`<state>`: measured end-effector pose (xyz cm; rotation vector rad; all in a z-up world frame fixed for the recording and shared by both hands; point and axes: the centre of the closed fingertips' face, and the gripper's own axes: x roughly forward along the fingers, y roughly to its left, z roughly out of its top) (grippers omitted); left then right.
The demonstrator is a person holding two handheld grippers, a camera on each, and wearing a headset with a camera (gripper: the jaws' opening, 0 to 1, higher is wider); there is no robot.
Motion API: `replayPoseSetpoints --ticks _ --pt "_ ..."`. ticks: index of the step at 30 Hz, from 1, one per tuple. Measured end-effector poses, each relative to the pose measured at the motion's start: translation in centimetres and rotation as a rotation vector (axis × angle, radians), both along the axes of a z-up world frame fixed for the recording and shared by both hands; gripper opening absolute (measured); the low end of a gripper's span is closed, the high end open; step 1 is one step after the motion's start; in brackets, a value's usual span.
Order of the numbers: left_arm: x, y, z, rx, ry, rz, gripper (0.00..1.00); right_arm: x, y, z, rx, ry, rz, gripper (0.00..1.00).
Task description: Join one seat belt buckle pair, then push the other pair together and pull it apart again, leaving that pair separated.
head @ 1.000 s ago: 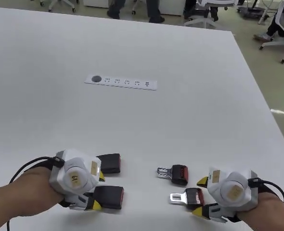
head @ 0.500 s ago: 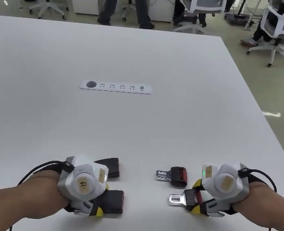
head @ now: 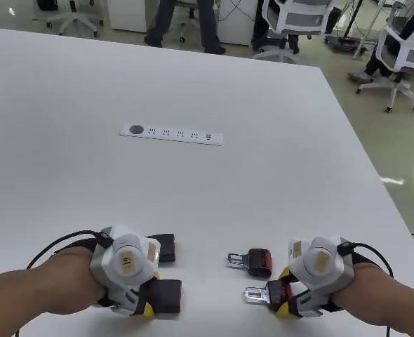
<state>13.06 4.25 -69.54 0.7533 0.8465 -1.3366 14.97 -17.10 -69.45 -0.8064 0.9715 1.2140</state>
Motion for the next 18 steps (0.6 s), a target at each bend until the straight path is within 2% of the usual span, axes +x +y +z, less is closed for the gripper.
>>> replayPoseSetpoints --ticks 8,11,13,18 --pt "-0.3 -0.1 0.1 0.001 -0.004 -0.003 0.33 -0.1 0.6 0.0 0.017 -0.001 -0.041 0.34" --pt "-0.3 -0.1 0.1 0.006 -0.005 -0.004 0.33 -0.1 1.4 -0.1 0.032 0.0 -0.043 0.34" --pt "-0.4 -0.1 0.2 0.011 -0.004 -0.002 0.33 -0.8 2.6 0.0 0.047 -0.002 -0.04 0.34" --pt "-0.5 -0.2 0.2 0.013 -0.005 0.003 0.33 -0.8 4.4 -0.1 0.065 -0.013 -0.028 0.34"
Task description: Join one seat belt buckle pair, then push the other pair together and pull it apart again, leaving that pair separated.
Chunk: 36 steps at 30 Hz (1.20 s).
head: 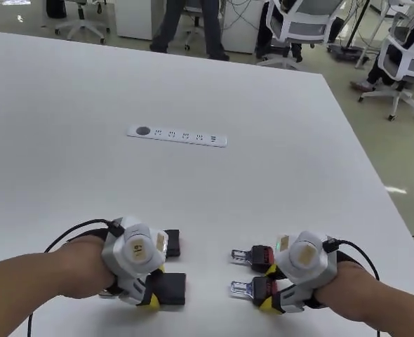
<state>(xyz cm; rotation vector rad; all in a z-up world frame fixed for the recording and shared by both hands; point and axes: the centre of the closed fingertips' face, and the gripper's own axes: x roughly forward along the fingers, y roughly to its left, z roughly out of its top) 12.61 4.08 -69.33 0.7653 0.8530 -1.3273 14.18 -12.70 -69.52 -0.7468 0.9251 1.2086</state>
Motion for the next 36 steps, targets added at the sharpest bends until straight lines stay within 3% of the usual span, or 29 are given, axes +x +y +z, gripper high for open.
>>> replayPoseSetpoints --ticks 8,17,25,33,36 --pt "0.1 -0.1 -0.1 0.013 0.0 -0.006 0.33 -0.2 4.0 -0.1 0.057 -0.015 0.002 0.34" --pt "0.1 -0.2 -0.1 0.021 0.006 -0.009 0.33 -0.9 7.6 0.0 0.07 -0.022 0.033 0.34" --pt "0.1 -0.1 -0.1 0.016 0.007 -0.003 0.33 -0.4 7.8 0.0 0.032 -0.032 0.058 0.34" --pt "0.3 -0.1 -0.3 0.013 0.007 -0.008 0.33 -0.7 8.4 0.3 0.05 -0.006 0.095 0.34" --pt "0.2 -0.1 -0.3 0.011 0.007 -0.007 0.33 -0.7 8.8 -0.5 0.035 -0.03 0.117 0.34"
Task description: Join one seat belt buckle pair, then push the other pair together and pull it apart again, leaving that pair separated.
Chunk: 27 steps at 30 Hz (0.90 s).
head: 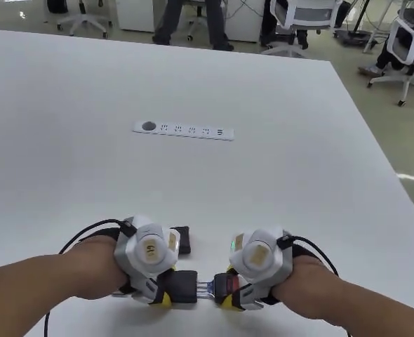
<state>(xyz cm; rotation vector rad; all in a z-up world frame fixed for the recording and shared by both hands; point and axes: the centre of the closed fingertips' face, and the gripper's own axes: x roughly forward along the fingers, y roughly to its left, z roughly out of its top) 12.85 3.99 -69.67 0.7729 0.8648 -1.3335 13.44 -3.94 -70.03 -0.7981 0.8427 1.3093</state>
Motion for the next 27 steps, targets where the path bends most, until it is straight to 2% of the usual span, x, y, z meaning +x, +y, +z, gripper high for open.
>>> replayPoseSetpoints --ticks 14,18,23,24,25,26,27 --pt "-0.2 -0.2 0.0 -0.019 0.004 0.002 0.33 -0.2 0.8 0.4 0.071 0.018 -0.024 0.32" --pt "-0.1 -0.1 0.0 -0.023 0.001 -0.004 0.32 -0.1 1.7 0.4 0.074 0.007 -0.005 0.32" --pt "0.2 0.0 0.1 -0.03 0.002 -0.01 0.32 0.1 1.8 0.3 0.07 0.011 0.012 0.31" --pt "0.1 -0.2 0.1 -0.025 0.002 -0.016 0.32 -0.3 2.7 0.5 0.113 0.041 0.001 0.31" --pt "0.1 -0.2 0.2 -0.018 0.001 -0.021 0.32 -0.1 3.0 0.4 0.103 0.031 -0.002 0.31" --pt "0.0 0.0 0.2 0.002 0.008 -0.026 0.32 -0.2 3.1 0.3 0.068 0.015 0.008 0.31" --pt "0.2 0.0 0.3 -0.005 0.002 -0.029 0.32 -0.2 2.5 0.5 0.052 0.014 0.031 0.31"
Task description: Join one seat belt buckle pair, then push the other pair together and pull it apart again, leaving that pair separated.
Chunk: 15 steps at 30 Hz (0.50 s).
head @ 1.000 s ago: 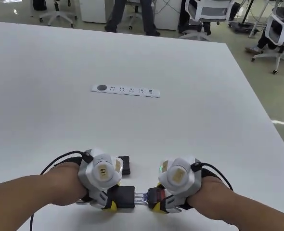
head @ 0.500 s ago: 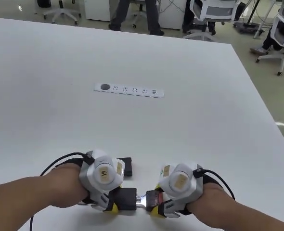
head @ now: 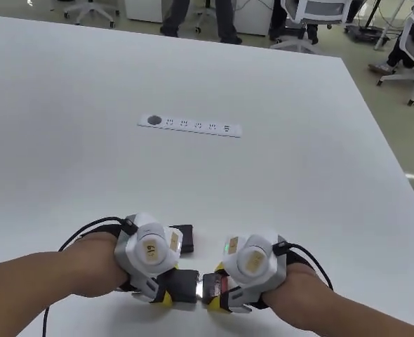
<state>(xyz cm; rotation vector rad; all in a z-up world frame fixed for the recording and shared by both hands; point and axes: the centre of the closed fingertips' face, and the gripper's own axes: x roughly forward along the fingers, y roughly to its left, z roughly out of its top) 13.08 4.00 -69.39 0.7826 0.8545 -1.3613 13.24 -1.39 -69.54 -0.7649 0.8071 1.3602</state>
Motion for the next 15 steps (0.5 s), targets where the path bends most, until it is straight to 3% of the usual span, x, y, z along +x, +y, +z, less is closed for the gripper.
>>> replayPoseSetpoints --ticks 3,15 --pt "0.07 0.15 0.14 -0.005 0.001 0.006 0.32 0.51 -0.12 -0.01 0.042 0.015 -0.051 0.32" --pt "0.09 0.06 0.21 0.007 -0.001 0.015 0.33 0.29 0.19 -0.07 0.041 0.007 -0.067 0.32"
